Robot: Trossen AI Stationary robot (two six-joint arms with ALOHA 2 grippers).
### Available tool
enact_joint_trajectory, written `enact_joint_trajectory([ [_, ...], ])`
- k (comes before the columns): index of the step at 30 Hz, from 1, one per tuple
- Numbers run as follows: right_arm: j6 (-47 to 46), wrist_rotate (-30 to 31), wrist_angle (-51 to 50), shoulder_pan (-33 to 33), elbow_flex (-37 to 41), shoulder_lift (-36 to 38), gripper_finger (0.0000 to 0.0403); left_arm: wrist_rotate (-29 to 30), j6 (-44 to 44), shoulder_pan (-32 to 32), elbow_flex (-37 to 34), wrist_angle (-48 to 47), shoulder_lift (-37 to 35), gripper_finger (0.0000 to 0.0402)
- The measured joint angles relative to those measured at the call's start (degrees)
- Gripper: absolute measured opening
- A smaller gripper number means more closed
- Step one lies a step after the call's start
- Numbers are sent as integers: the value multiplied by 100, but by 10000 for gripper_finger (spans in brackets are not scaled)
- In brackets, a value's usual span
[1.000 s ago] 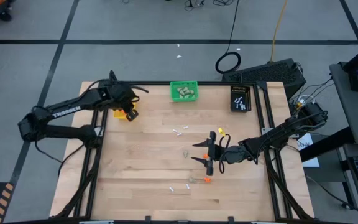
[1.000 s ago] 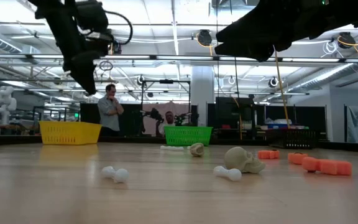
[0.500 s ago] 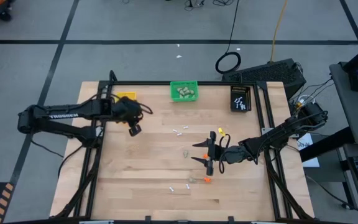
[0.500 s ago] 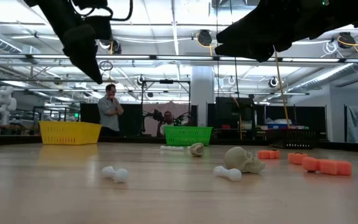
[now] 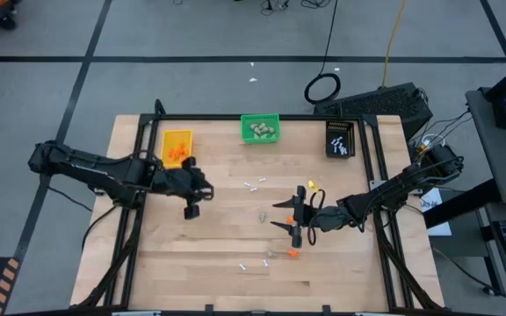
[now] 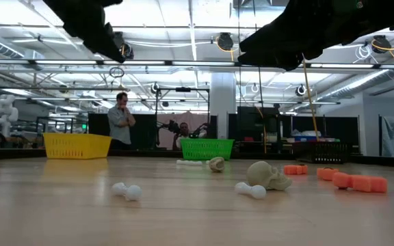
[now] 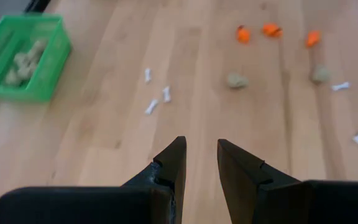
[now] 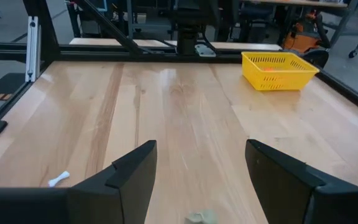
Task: Sort Halloween decoration
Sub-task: Put the gray skull toy into the green bin
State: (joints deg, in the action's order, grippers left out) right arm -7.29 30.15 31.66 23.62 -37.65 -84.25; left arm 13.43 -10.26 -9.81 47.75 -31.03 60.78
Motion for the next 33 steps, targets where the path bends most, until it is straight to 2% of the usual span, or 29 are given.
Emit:
enact_joint_trajectory([
  [9, -699, -13, -543, -1, 2, 0, 231, 703, 40, -890, 0, 725, 765, 90],
  [17, -1769, -13, -1426, 65, 2, -31, 231, 816, 210, -1033, 0, 1611, 1755, 90],
  [22, -1903, -17, -1282, 116, 0, -418, 229, 815, 219, -1033, 0, 2000, 2193, 90],
  [26, -1908, -10, -1193, 23, -22, -788, 211, 809, 221, -1037, 0, 2316, 2410, 90],
  [33, -1704, -28, -1143, -186, -359, -1354, 159, 804, 492, -1035, 0, 2901, 2751, 90],
])
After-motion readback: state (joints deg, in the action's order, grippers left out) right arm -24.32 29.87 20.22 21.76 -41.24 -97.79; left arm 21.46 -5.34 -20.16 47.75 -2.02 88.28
